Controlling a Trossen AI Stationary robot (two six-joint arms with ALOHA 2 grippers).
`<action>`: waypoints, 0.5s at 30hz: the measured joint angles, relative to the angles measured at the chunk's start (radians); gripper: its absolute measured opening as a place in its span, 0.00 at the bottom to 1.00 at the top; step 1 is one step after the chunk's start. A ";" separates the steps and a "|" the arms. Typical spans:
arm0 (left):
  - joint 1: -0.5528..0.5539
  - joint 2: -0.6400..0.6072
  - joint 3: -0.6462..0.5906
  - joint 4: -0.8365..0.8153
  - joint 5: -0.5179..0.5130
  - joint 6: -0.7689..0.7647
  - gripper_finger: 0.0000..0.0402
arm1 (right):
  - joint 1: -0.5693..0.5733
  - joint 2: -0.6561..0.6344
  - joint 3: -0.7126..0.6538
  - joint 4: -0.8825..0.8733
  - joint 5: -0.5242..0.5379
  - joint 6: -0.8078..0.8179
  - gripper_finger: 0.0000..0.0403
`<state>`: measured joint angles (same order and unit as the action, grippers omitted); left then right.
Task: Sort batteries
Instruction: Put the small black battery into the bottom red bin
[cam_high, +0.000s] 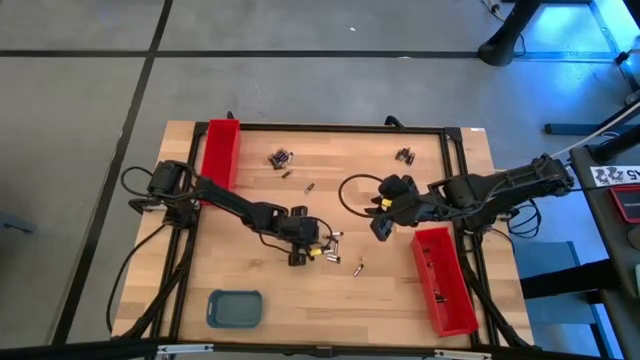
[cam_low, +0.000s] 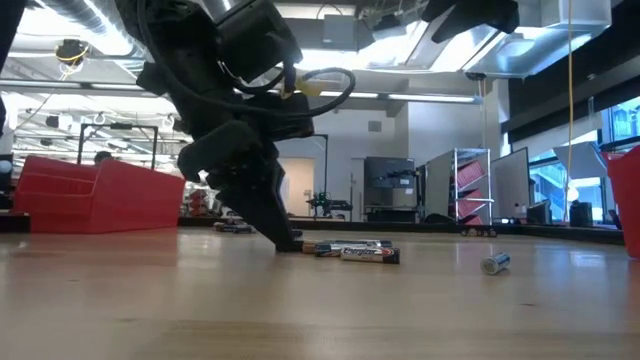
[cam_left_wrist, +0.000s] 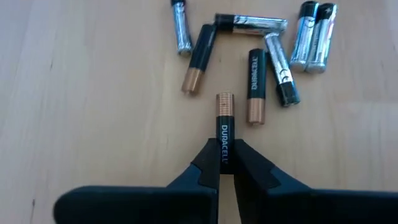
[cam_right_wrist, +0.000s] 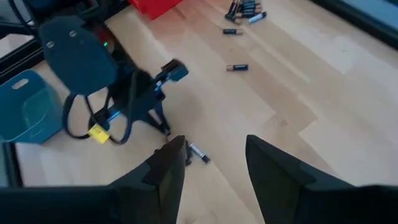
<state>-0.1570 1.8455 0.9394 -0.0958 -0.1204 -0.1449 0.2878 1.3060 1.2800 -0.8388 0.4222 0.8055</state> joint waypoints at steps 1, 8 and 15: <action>0.000 -0.011 0.000 -0.025 0.000 -0.011 0.04 | 0.000 0.000 0.000 0.001 -0.018 -0.002 0.42; 0.039 -0.177 -0.005 -0.090 0.018 -0.079 0.02 | 0.001 0.000 0.000 0.005 -0.111 -0.106 0.42; 0.119 -0.381 -0.004 0.027 0.087 -0.107 0.02 | 0.000 0.000 -0.001 0.116 -0.091 -0.193 0.42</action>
<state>-0.0384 1.4640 0.9355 -0.0685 -0.0338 -0.2517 0.2878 1.3060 1.2793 -0.7227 0.3315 0.6123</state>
